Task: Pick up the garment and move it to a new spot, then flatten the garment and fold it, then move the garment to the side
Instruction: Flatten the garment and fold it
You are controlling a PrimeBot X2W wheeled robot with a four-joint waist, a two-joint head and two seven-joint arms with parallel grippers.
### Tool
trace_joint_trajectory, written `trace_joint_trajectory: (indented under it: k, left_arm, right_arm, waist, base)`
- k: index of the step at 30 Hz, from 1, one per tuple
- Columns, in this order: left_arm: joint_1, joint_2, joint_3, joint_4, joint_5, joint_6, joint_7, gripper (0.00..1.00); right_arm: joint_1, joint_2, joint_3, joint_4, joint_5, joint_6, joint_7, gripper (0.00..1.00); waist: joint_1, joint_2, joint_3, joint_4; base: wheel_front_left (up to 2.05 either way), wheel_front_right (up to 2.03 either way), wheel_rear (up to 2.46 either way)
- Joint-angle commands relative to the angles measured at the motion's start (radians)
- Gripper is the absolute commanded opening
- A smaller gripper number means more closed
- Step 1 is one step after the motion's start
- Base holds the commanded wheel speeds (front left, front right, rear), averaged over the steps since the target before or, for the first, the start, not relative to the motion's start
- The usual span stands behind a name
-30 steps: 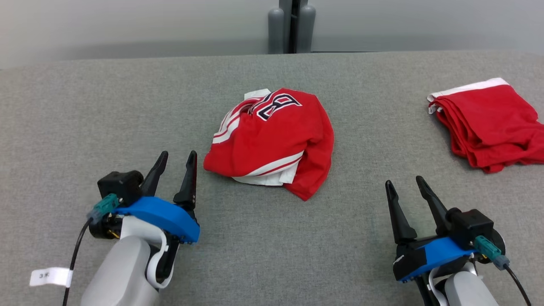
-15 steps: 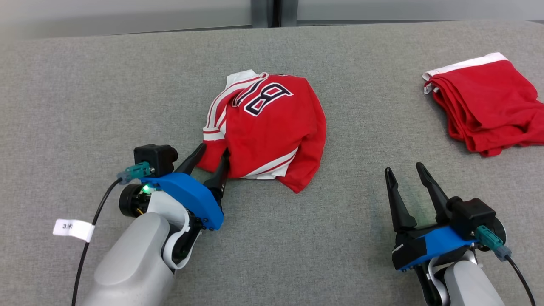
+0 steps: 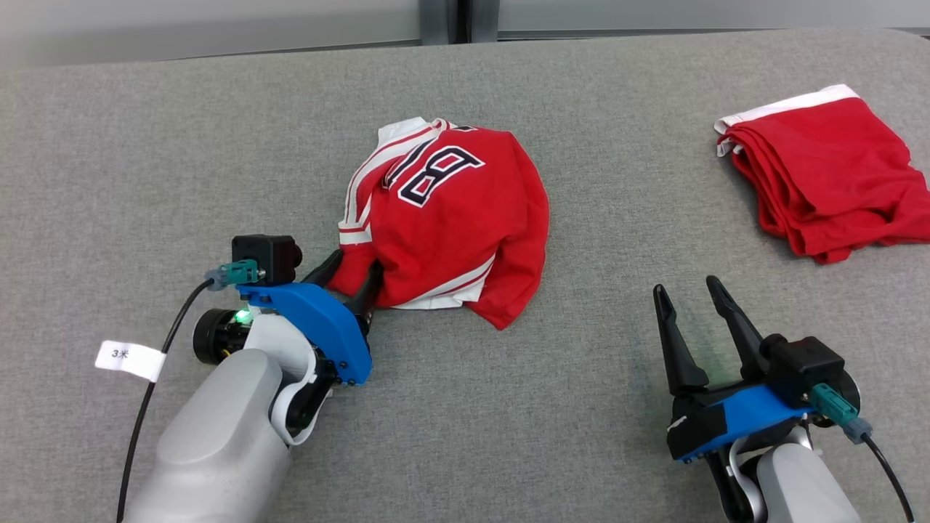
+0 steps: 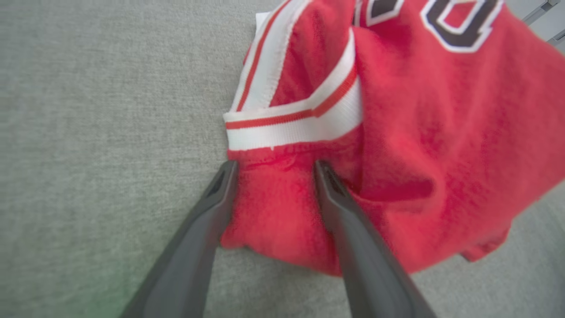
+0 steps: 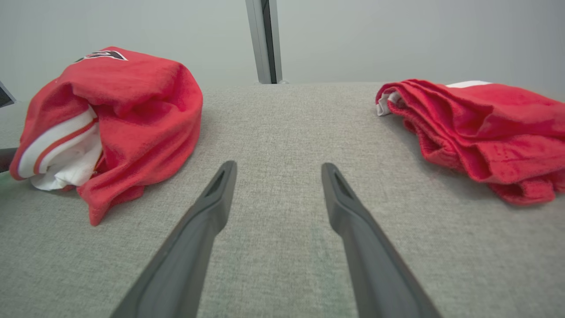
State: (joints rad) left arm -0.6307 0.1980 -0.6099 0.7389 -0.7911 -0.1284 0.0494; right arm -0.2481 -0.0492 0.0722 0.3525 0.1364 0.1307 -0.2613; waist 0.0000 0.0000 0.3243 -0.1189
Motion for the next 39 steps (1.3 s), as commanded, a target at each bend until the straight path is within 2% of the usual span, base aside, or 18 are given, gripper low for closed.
trace_joint_trajectory:
  k: [1,12,16,21,27,32,35,39]
  left_arm:
    - [-0.003,-0.002,-0.009,0.006,0.003,0.002,-0.015,0.00]
    - [0.005,0.016,-0.024,-0.063,0.043,0.008,-0.142,0.00]
    - [-0.001,0.010,-0.028,-0.137,0.060,0.018,-0.183,0.00]
    - [-0.021,-0.023,-0.035,-0.285,0.054,0.025,-0.182,0.00]
    - [-0.051,-0.068,-0.062,-0.484,0.069,0.055,-0.159,0.00]
    - [-0.038,-0.097,-0.064,-0.617,0.033,0.086,-0.132,0.00]
    - [-0.016,-0.084,-0.050,-0.626,0.026,0.124,-0.114,0.00]
    - [0.037,-0.053,-0.009,-0.547,-0.001,0.164,-0.121,0.00]
  right_arm:
    - [-0.012,-0.003,-0.003,0.000,0.005,0.000,-0.005,1.00]
    - [0.019,-0.003,0.001,0.010,0.012,0.000,-0.005,1.00]
    - [0.030,-0.003,0.005,0.020,0.014,0.000,-0.005,1.00]
    - [0.043,-0.003,0.007,0.032,0.015,0.000,-0.006,1.00]
    - [0.054,-0.003,0.015,0.037,0.021,0.000,-0.005,1.00]
    - [0.063,-0.003,0.013,0.037,0.024,0.000,-0.005,1.00]
    - [0.062,-0.003,0.009,0.034,0.025,0.000,-0.005,1.00]
    - [0.051,-0.003,0.001,0.028,0.027,0.000,-0.006,1.00]
  waist:
    - [0.0000,0.0000,-0.005,0.002]
    - [0.0000,0.0000,-0.068,0.024]
    - [0.0000,0.0000,-0.102,0.029]
    - [0.0000,0.0000,-0.141,0.028]
    - [0.0000,0.0000,-0.169,0.015]
    - [0.0000,0.0000,-0.176,0.007]
    - [0.0000,0.0000,-0.172,0.007]
    - [0.0000,0.0000,-0.157,0.011]
  base:
    - [0.00,0.00,0.00]
    - [0.00,0.00,0.00]
    - [0.00,0.00,0.00]
    - [0.00,0.00,0.00]
    - [0.00,0.00,0.00]
    - [0.00,0.00,0.00]
    - [0.00,0.00,0.00]
    - [0.00,0.00,0.00]
